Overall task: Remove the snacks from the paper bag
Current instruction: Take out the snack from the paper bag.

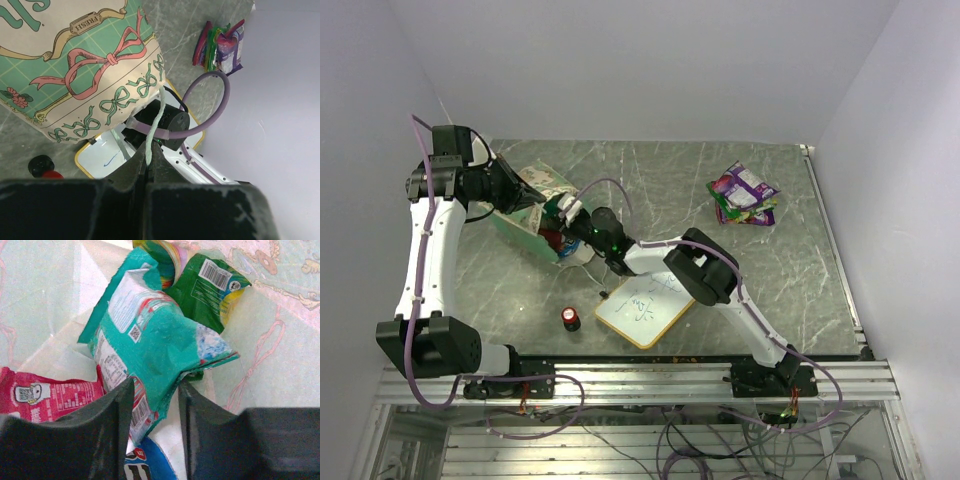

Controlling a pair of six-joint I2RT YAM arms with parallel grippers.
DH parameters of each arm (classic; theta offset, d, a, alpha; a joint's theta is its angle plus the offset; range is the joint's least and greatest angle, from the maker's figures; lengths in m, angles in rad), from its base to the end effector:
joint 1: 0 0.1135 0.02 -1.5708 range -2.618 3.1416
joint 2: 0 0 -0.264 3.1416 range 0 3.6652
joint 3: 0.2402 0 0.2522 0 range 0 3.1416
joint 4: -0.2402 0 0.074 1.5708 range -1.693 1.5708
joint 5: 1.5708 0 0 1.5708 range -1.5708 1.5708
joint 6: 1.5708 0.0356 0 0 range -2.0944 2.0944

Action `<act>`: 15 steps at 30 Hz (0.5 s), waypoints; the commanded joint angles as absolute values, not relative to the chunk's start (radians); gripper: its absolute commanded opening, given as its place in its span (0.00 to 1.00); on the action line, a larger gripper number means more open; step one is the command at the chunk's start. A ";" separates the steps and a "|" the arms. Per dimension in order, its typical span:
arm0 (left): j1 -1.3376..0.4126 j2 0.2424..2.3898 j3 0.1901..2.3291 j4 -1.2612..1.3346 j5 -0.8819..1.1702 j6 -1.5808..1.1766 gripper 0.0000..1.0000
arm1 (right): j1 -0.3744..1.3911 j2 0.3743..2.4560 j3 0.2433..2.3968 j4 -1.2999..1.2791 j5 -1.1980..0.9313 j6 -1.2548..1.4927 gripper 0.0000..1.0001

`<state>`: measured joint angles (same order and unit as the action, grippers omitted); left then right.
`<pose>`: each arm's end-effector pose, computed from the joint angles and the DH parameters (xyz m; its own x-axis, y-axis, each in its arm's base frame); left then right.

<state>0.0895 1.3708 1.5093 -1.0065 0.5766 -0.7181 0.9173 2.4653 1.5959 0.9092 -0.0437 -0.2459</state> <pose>0.2697 0.0047 0.3862 -0.7539 -0.6214 -0.2130 -0.2922 0.6076 -0.7385 0.3266 0.4291 0.1347 0.2230 -0.1088 -0.9687 -0.7892 0.5632 -0.2449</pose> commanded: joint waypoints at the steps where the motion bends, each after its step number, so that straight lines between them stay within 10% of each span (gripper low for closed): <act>1: 0.099 1.345 1.480 -0.988 0.618 -0.724 0.07 | 0.911 2.445 1.602 0.887 -0.023 -0.237 0.50; 15: 0.099 1.330 1.461 -1.017 0.652 -0.705 0.07 | 0.927 2.650 1.914 0.772 0.152 -0.149 0.84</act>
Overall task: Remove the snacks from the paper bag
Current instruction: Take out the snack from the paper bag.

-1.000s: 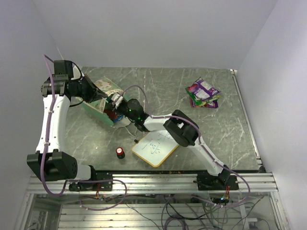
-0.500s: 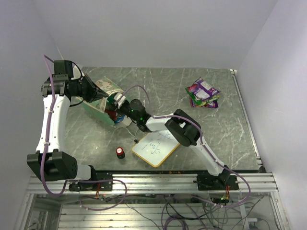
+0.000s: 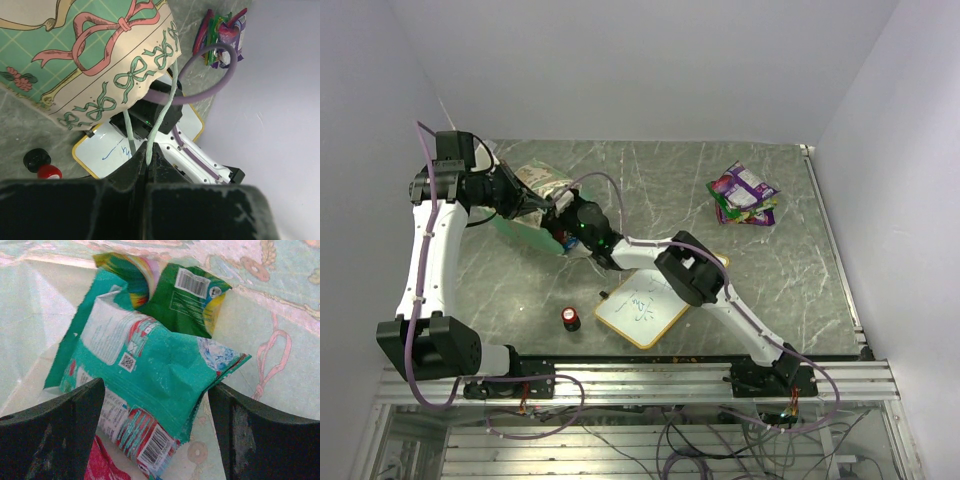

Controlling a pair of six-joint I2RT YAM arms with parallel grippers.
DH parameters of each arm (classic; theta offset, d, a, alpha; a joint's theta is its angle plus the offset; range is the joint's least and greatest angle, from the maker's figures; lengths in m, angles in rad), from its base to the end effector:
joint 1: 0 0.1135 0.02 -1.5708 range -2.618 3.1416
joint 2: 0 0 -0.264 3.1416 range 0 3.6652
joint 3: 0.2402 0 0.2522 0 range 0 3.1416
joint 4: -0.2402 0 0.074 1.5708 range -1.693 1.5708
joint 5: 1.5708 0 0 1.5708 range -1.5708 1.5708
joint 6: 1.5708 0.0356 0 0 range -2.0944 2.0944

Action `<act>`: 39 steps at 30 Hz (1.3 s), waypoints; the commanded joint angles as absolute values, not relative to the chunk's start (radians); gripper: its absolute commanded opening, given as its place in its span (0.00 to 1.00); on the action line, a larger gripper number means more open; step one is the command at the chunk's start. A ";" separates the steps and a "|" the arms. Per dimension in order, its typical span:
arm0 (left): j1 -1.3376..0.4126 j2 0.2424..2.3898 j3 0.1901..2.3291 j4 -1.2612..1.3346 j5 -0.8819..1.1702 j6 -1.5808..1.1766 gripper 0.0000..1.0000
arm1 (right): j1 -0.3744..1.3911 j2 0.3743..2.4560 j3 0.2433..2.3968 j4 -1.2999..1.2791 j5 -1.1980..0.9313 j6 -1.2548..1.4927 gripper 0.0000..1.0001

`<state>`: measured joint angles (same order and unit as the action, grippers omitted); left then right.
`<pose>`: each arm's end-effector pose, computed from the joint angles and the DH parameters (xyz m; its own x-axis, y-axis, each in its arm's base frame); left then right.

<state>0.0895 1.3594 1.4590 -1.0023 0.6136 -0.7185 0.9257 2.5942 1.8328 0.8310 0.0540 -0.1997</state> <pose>0.2670 0.0034 0.3747 -0.7744 -0.6098 -0.1688 -0.3022 0.5908 -0.7481 0.3463 0.4570 0.1329 0.1928 -0.0732 -0.9785 -0.7420 0.6417 -0.1942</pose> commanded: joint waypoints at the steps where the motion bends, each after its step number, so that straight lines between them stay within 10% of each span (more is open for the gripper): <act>1: 0.098 1.330 1.460 -1.019 0.655 -0.703 0.07 | 0.928 2.662 1.930 0.762 0.161 -0.137 0.85; 9: 0.098 1.323 1.436 -1.027 0.660 -0.691 0.07 | 0.922 2.790 2.078 0.700 0.142 -0.099 0.83; 14: 0.098 1.320 1.436 -1.030 0.643 -0.688 0.07 | 0.907 2.833 2.175 0.690 0.117 -0.095 0.37; 22: 0.098 1.351 1.510 -1.027 0.610 -0.690 0.07 | 0.900 2.791 2.184 0.757 0.039 -0.166 0.02; 39: 0.187 1.436 1.672 -1.051 0.595 -0.717 0.07 | 0.903 2.622 2.136 0.835 -0.005 -0.272 0.00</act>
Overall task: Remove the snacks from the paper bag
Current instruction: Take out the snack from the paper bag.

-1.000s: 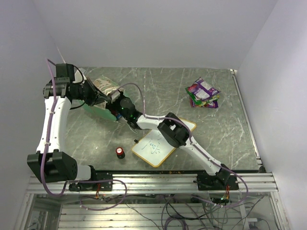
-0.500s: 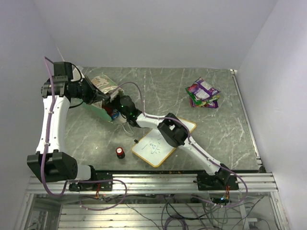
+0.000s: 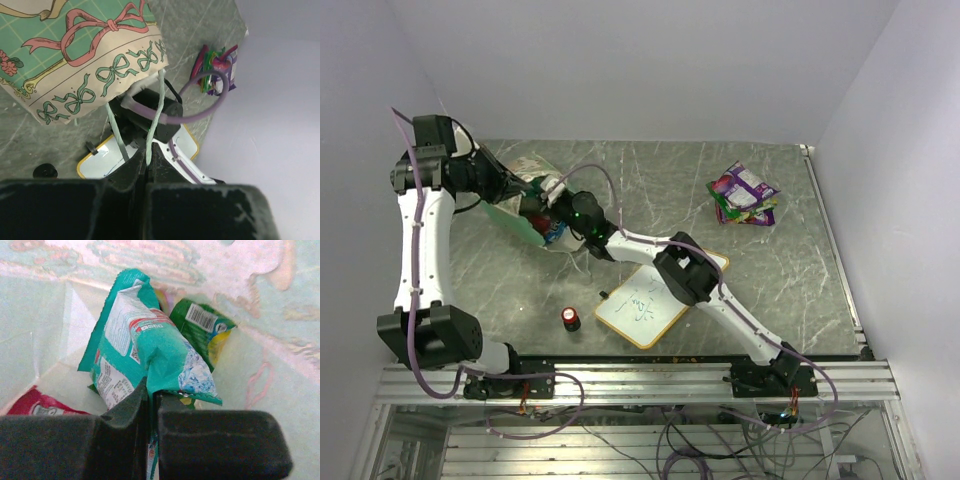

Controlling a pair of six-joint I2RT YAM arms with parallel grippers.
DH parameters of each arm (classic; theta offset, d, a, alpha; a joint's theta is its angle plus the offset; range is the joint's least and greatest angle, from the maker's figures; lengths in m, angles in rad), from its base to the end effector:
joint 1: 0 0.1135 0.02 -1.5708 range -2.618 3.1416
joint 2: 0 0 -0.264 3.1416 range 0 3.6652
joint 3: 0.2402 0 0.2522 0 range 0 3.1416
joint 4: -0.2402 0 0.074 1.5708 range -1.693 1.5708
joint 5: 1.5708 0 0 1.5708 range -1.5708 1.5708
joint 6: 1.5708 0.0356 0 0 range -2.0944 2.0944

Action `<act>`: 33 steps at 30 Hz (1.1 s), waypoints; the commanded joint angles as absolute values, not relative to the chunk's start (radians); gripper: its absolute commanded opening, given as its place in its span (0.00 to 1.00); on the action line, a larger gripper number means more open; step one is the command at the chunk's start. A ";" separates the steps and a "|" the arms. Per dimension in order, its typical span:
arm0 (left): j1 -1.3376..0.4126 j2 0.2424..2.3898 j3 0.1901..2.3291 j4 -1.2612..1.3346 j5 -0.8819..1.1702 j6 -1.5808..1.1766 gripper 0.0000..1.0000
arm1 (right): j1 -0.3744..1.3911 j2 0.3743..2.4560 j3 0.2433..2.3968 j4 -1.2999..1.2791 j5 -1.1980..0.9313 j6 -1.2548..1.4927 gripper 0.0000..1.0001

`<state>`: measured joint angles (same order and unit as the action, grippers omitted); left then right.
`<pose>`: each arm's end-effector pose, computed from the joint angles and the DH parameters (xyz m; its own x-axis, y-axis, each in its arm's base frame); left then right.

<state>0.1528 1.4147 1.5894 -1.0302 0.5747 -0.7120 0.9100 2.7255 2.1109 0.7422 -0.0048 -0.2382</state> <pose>0.2776 0.0232 0.3975 -0.7116 -0.6644 -0.2284 -0.3174 0.5940 -0.7392 0.3711 0.4777 0.1419 0.2629 -0.0463 -0.9637 -0.7516 0.6165 -0.2346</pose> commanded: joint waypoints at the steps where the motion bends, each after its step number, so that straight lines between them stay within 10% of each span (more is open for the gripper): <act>1: 0.191 1.444 1.690 -1.061 0.593 -0.713 0.07 | 0.902 2.609 2.123 0.841 -0.008 -0.277 0.00; 33: 0.240 1.436 1.606 -0.978 0.656 -0.776 0.07 | 0.938 1.786 1.267 0.552 -0.169 -0.360 0.00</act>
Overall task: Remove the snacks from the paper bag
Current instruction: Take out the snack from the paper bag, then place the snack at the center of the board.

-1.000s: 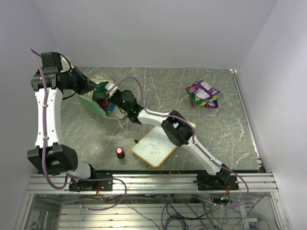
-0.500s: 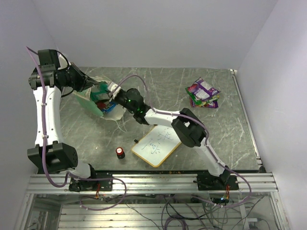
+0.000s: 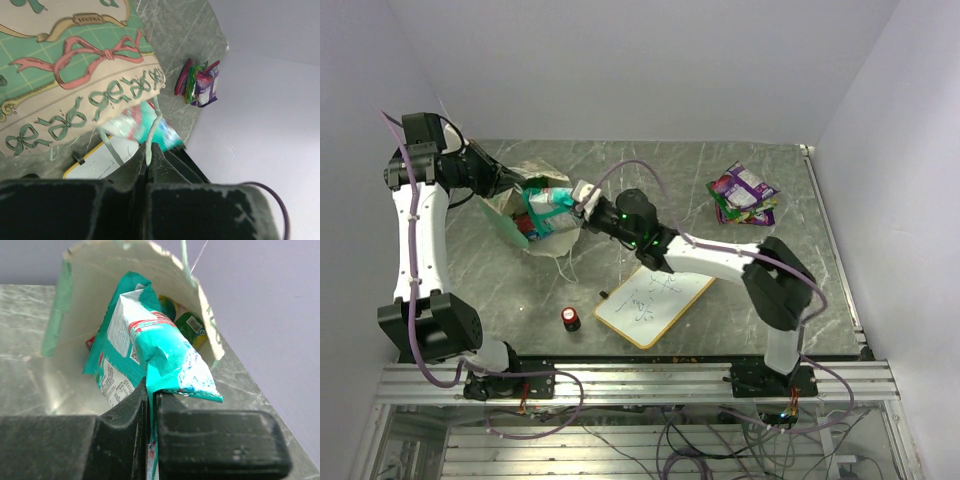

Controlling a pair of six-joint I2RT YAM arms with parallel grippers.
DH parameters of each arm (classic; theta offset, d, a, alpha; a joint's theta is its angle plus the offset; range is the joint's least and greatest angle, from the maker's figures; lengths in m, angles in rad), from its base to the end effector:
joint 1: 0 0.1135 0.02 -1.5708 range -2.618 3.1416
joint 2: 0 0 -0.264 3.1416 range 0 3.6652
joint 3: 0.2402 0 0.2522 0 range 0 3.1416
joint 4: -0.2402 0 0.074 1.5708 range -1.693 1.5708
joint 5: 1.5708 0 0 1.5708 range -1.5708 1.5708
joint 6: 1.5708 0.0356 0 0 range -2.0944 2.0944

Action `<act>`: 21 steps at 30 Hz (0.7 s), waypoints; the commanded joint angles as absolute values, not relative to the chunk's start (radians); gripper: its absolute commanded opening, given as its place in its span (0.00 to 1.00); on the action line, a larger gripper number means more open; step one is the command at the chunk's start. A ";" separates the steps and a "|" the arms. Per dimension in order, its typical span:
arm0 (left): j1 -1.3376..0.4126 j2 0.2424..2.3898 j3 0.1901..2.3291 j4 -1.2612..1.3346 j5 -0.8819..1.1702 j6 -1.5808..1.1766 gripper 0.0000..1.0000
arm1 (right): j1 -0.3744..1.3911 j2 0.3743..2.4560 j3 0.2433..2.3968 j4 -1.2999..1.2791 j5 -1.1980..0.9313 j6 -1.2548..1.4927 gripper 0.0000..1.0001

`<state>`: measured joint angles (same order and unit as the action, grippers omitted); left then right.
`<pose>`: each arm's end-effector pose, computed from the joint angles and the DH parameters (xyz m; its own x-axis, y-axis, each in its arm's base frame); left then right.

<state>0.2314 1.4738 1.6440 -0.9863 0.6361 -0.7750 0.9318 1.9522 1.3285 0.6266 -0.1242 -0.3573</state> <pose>0.2930 0.0473 0.4021 -0.6547 -0.7325 -0.1866 -0.3449 0.5092 -0.7885 0.2717 0.3731 0.2645 0.3060 -0.1700 -0.9367 -0.8148 0.4621 -0.3501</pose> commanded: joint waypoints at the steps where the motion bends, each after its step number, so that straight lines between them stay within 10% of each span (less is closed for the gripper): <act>1: 0.240 1.436 1.597 -0.984 0.660 -0.779 0.07 | 0.937 1.746 1.233 0.522 -0.171 -0.359 0.00; 12: 0.240 1.382 1.427 -0.916 0.720 -0.874 0.07 | 0.928 1.274 1.007 0.217 0.011 -0.414 0.00; 21: 0.239 1.388 1.408 -0.881 0.760 -0.882 0.07 | 0.624 1.441 1.160 0.079 0.140 0.161 0.00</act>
